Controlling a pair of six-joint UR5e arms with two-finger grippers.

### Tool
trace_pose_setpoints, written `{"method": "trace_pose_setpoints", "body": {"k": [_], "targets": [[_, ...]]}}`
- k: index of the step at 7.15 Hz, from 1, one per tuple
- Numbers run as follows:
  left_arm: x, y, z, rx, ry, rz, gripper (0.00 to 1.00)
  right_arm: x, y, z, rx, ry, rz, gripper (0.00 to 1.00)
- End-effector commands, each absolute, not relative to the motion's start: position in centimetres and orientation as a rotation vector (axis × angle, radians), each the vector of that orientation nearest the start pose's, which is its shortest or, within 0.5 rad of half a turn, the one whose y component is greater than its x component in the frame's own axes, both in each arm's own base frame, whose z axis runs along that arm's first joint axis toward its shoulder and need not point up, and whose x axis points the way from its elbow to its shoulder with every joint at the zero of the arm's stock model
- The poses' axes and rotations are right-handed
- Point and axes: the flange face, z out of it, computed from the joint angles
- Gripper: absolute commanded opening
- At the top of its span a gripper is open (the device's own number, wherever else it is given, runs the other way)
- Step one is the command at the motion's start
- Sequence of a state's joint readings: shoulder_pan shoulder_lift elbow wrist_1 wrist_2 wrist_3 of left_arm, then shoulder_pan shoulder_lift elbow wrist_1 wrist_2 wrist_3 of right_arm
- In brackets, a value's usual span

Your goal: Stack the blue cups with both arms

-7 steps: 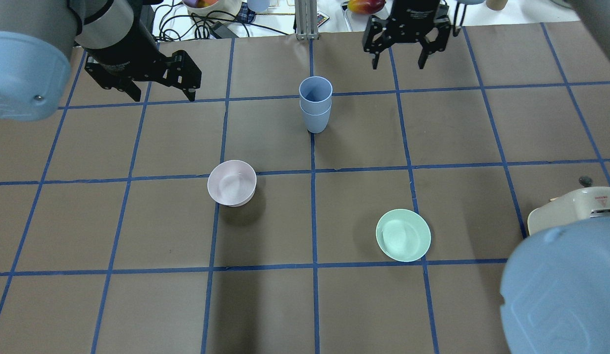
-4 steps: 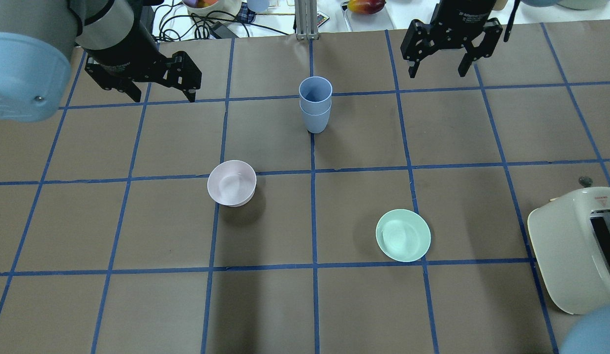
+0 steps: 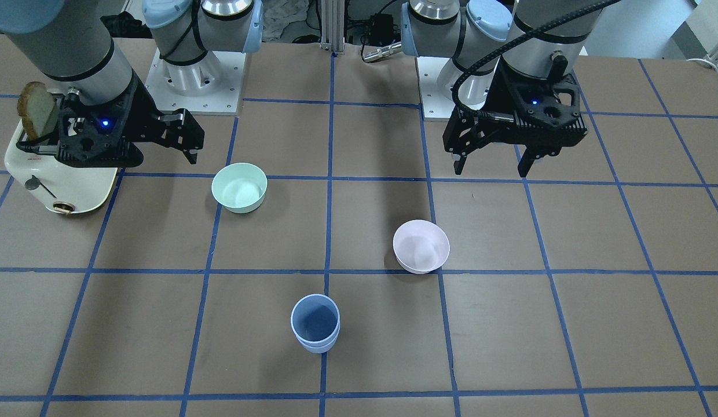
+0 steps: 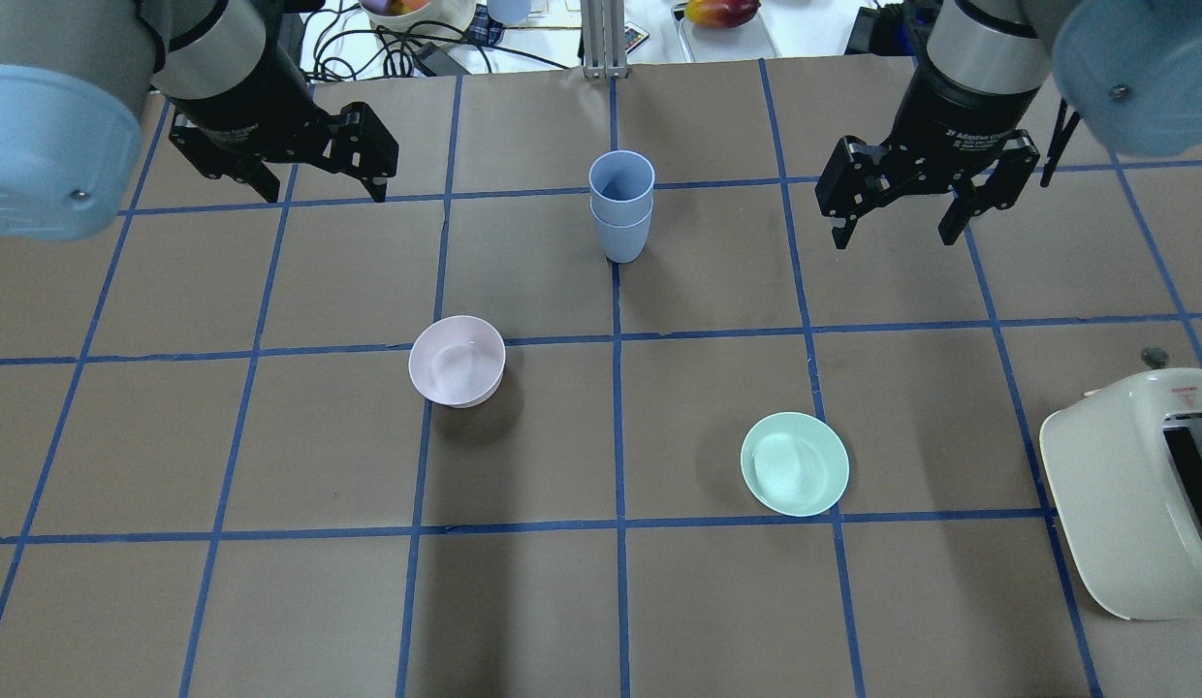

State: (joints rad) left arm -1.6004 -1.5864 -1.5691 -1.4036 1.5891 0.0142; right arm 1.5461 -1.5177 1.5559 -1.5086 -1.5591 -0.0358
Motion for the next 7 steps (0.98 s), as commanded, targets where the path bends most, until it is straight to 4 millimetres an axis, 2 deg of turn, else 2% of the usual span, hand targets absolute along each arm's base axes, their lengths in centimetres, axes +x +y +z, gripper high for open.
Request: {"method": "trace_pose_setpoints", "body": {"k": [1,4,7], "targets": [[-14.6,-50.8,49.9,0.067,3.114,-0.24,1.0,12.0,-50.5,46.5,0.025,3.158,0.156,1.0],[-14.7,-50.8,49.9,0.069,3.114,-0.24,1.0,14.6,-49.4,47.0,-0.018,3.159,0.14,1.0],[-14.7,-50.8,49.9,0.067,3.115,-0.237,1.0,14.2,-49.2,47.7,-0.006,3.153,0.13,1.0]]}}
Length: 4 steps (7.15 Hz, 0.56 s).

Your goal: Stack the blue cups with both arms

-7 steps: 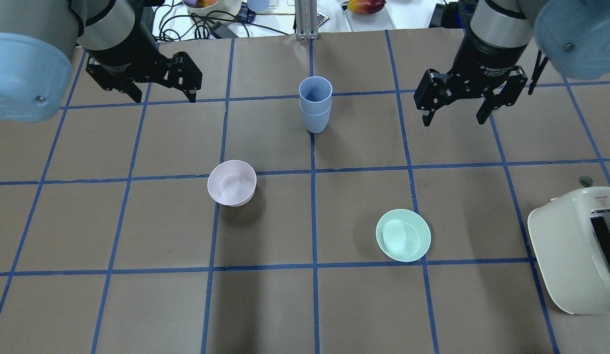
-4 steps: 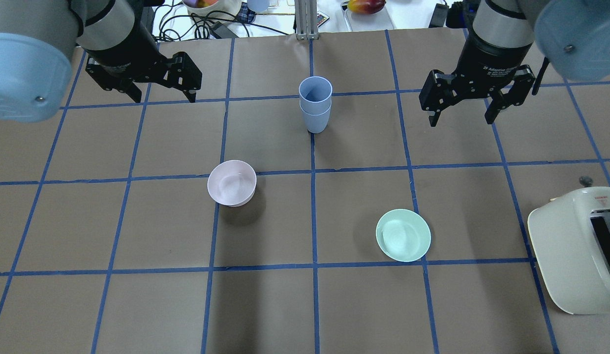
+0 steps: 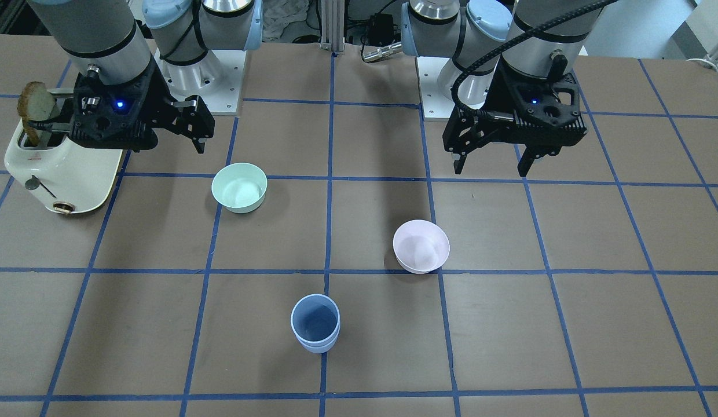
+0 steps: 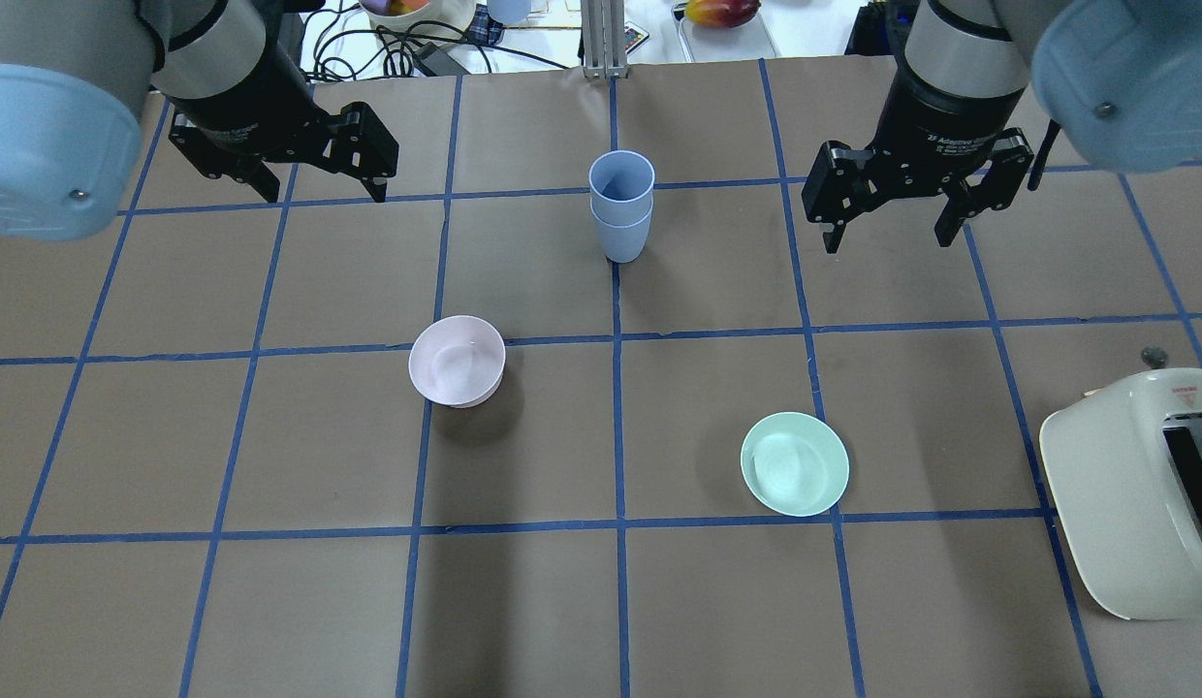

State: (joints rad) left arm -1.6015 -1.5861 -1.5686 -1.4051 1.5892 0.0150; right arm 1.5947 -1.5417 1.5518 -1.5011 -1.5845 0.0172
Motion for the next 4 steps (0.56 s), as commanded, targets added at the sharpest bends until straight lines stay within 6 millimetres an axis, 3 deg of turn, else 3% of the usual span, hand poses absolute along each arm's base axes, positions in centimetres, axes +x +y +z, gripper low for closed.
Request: {"method": "trace_pose_setpoints", "body": {"k": [1,4], "targets": [[-14.71,-50.79,49.85,0.067,3.115,-0.235,1.0,14.28,-49.14,47.68,-0.008,3.151,0.13,1.0],[-14.63,-50.54,49.84,0.065,3.115,-0.232,1.0,14.11,-49.14,47.52,-0.001,3.152,0.138,1.0]]}}
